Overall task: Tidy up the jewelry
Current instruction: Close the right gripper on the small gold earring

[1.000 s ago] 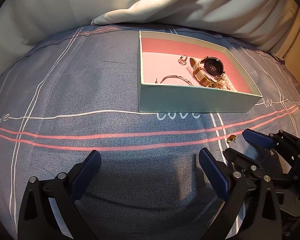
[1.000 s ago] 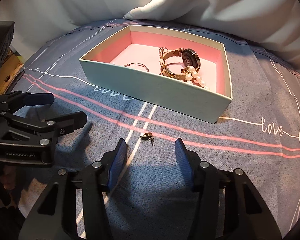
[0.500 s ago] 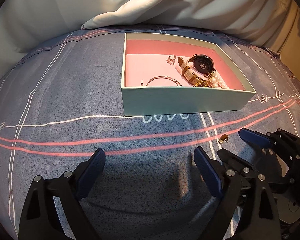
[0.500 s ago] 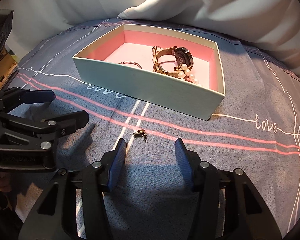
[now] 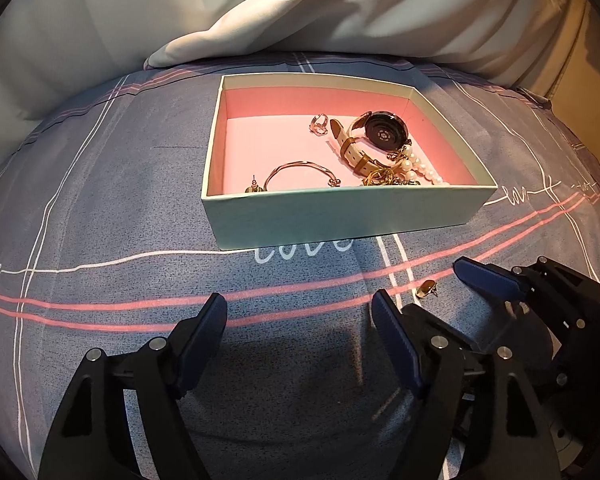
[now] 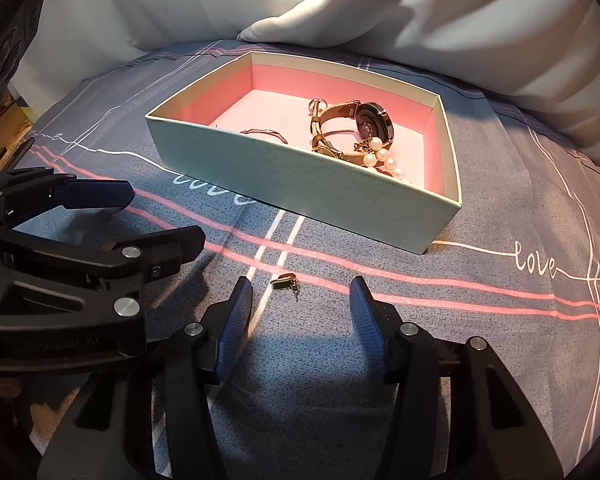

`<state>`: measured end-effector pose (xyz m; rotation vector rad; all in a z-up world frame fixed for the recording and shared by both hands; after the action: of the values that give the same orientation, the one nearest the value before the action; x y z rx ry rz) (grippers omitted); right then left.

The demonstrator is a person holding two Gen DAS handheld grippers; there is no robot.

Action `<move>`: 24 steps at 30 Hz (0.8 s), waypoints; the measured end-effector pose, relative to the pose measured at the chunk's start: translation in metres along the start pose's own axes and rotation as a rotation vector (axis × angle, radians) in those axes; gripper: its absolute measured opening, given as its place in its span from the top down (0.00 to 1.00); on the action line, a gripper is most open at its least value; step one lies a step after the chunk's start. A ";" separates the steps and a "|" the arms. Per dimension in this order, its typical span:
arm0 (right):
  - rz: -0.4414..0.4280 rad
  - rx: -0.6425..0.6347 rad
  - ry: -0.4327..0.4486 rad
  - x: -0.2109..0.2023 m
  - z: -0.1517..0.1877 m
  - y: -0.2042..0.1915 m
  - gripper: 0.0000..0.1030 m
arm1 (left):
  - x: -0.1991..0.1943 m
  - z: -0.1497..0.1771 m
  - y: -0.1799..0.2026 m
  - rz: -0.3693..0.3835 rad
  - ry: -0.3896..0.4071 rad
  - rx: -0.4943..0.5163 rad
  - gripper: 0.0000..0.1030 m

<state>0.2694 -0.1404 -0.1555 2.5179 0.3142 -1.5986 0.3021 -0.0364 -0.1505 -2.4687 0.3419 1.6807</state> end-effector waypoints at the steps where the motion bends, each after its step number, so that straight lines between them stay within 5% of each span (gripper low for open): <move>1: 0.000 0.000 0.000 0.000 0.000 0.000 0.50 | -0.001 -0.001 0.001 0.002 0.002 0.003 0.30; 24: -0.001 0.016 -0.002 0.001 -0.005 0.000 0.50 | 0.003 -0.002 0.000 -0.005 -0.007 0.007 0.31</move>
<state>0.2736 -0.1391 -0.1542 2.5279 0.3035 -1.6106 0.3051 -0.0378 -0.1528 -2.4563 0.3396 1.6830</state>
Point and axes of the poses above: each gripper's, at about its wrist camera, not at the fingertips, and x roughly the way its jaws point, y to its right, z to its underside, the point moved 1 cm from there along x, roughly the way its jaws point, and after that the axes turned 13 degrees about -y, right-handed, at the moved point
